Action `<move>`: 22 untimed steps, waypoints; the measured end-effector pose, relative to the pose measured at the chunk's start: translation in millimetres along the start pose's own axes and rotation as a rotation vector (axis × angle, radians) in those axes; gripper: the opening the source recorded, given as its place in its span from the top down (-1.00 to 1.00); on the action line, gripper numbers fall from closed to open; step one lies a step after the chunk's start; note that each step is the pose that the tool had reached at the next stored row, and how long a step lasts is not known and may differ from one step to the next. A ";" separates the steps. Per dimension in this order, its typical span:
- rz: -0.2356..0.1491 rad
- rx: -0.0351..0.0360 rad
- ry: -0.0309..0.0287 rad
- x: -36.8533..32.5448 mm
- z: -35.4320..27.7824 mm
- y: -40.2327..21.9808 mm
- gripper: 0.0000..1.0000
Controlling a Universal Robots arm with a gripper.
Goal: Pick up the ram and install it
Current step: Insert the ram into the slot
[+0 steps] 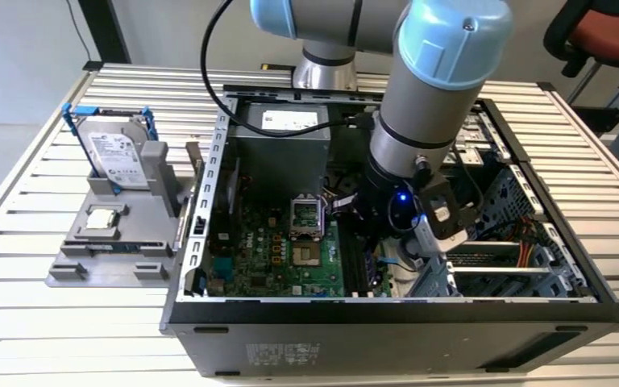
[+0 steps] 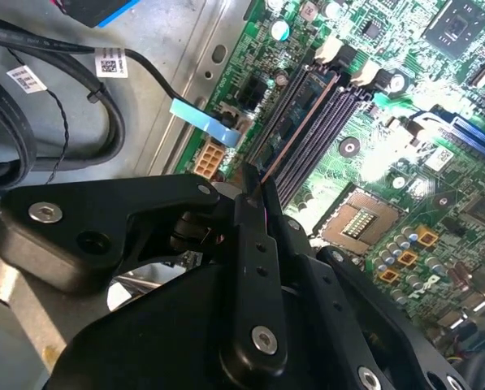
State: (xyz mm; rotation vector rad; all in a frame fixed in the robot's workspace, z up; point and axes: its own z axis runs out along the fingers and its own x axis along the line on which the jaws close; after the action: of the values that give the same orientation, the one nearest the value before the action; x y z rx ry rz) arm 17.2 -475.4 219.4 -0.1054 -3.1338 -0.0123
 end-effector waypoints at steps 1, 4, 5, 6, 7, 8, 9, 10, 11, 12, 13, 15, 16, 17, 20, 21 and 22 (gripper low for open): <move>0.000 0.0000 0.0001 0.0 0.1 0.0 1.00; 0.000 -0.0003 0.0001 0.0 1.6 0.0 1.00; -0.002 -0.0002 0.0001 0.0 1.6 0.0 1.00; -0.004 -0.0009 0.0002 0.0 1.6 -0.1 1.00; -0.004 -0.0014 0.0002 0.0 0.9 -0.1 1.00; -0.004 -0.0013 0.0002 0.0 0.1 -0.2 1.00; -0.004 -0.0012 0.0002 0.0 -1.1 -0.2 1.00; -0.004 -0.0014 0.0003 0.1 -2.0 -0.1 1.00; -0.004 -0.0018 0.0002 0.0 -2.3 0.0 1.00; -0.006 -0.0020 0.0002 0.0 -2.2 0.0 1.00; -0.007 -0.0020 0.0002 0.0 -2.5 0.0 1.00; -0.007 -0.0021 0.0002 0.0 -2.9 -0.1 1.00; -0.008 -0.0024 0.0003 0.0 -3.1 -0.2 1.00; -0.008 -0.0022 0.0004 0.0 -3.6 -0.3 1.00; -0.009 -0.0029 0.0003 0.0 -5.3 -0.4 1.00; -0.012 -0.0029 0.0003 0.0 -5.3 -0.4 1.00; -0.017 -0.0029 0.0004 0.0 -5.3 -0.4 1.00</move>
State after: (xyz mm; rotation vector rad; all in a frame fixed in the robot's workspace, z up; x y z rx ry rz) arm 17.2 -475.9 224.6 -0.0785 -3.1343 -0.0170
